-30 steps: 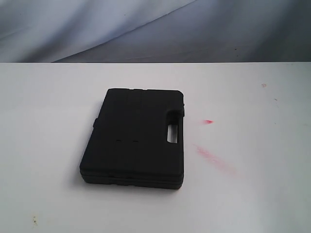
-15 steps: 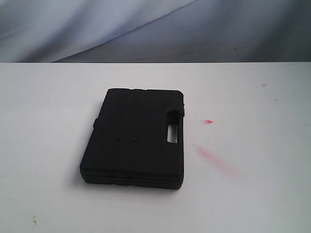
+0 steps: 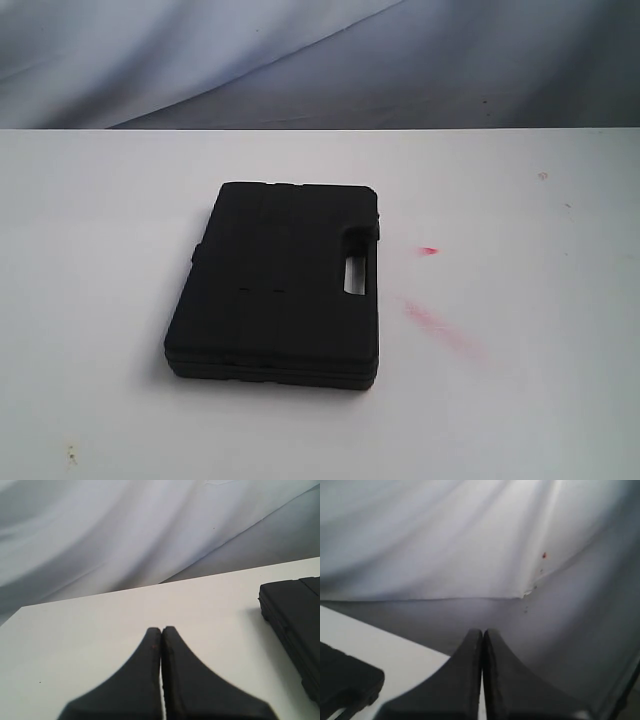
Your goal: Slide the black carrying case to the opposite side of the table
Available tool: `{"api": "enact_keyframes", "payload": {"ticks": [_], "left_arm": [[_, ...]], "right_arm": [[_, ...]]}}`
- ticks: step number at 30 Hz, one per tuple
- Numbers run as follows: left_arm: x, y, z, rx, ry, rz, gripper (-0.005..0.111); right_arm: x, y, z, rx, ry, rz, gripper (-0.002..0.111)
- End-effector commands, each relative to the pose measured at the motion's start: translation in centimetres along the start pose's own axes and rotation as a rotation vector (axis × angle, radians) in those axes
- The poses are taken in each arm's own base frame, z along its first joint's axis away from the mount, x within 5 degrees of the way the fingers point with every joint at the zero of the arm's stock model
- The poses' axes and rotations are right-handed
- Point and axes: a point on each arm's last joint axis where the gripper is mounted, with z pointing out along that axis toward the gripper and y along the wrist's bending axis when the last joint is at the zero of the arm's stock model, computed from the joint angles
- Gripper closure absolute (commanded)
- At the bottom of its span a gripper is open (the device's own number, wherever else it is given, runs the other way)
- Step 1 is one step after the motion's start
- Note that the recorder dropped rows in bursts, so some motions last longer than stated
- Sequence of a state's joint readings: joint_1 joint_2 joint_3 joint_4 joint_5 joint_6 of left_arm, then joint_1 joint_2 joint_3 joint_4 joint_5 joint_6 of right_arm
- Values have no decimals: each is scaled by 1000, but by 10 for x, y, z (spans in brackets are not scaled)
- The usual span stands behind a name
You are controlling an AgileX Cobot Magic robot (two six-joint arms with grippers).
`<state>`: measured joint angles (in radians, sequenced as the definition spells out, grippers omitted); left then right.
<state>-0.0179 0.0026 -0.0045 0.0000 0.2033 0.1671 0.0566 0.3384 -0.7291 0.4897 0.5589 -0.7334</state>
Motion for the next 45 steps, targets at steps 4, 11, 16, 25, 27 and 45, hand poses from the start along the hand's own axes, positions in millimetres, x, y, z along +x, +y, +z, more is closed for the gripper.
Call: {"api": "enact_keyframes", "payload": {"ticks": [4,11,16,25,27,45], "left_arm": [[0,0,0,-3,-13,-20,107],[0,0,0,-3,-13,-20,107],[0,0,0,-3,-13,-20,107],[0,0,0,-3,-13,-20,107],[0,0,0,-3,-13,-20,107],[0,0,0,-3,-13,-20,107]], "right_arm": [[11,-7,43,-59,147,74,108],[26,-19,69,17,277,170,108],[26,-19,72,59,279,285,108],[55,29,150,-218,681,363,108],[54,41,175,-272,792,342,108],[88,110,282,-435,1287,353,108]]}}
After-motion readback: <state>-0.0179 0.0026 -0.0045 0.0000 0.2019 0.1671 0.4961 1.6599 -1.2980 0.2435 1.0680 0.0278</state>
